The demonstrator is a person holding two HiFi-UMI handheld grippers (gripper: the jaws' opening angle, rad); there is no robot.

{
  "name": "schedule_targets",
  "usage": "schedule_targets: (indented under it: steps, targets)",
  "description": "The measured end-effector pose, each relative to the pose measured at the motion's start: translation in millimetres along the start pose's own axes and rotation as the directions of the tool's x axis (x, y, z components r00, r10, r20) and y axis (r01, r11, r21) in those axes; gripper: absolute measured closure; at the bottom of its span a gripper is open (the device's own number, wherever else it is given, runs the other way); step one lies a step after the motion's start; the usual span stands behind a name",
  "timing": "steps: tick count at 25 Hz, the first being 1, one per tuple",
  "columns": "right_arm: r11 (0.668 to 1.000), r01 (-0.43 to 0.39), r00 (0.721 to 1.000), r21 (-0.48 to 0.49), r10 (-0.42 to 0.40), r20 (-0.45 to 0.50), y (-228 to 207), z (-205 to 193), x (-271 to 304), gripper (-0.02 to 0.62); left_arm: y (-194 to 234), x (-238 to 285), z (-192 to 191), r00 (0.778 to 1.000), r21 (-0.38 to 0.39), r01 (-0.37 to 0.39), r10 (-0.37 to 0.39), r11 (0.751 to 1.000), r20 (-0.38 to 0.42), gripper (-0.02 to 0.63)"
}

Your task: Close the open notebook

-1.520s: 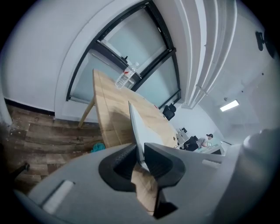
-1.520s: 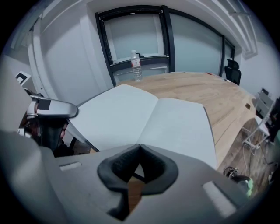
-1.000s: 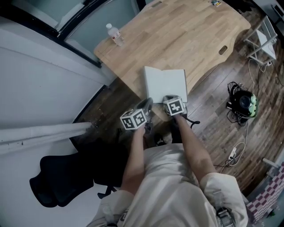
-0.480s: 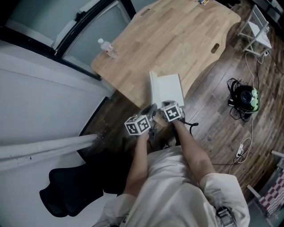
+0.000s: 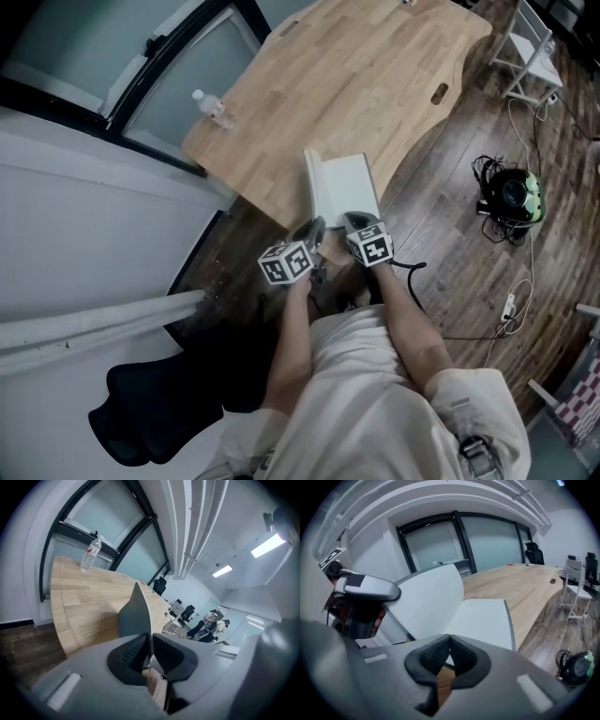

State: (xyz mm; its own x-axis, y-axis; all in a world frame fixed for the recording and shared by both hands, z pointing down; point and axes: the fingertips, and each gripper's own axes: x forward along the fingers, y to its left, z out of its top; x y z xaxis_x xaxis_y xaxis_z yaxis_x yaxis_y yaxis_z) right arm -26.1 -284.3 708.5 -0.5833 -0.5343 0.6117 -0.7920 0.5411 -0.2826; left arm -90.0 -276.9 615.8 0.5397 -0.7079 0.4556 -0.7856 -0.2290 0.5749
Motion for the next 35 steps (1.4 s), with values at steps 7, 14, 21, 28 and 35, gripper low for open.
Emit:
schedule_targets:
  steps: [7,14,21,28,35]
  targets:
    - [1.000,0.006,1.000,0.010,-0.006,0.016,-15,5,-25,0.594,-23,17,-10,0.999,0.018,0.049,-0.048,0.999,-0.021,0.563]
    - [0.994,-0.063,0.997,-0.091,0.068,0.047,-7,23,-41,0.594,-36,34,-18,0.997,-0.009,0.078,-0.079,0.997,-0.024,0.561]
    - [0.988,-0.093,0.995,-0.122,0.098,0.030,-4,26,-41,0.595,-47,50,-27,0.993,0.007,0.095,-0.094,0.995,-0.064,0.558]
    - [0.991,-0.065,0.998,-0.120,0.064,-0.012,-21,12,-42,0.594,-55,69,-39,0.987,0.040,0.109,-0.104,0.993,-0.119,0.551]
    - [0.994,-0.031,0.998,-0.104,0.026,-0.050,-32,5,-41,0.594,-57,85,-52,0.980,0.040,0.127,-0.119,0.991,-0.160,0.545]
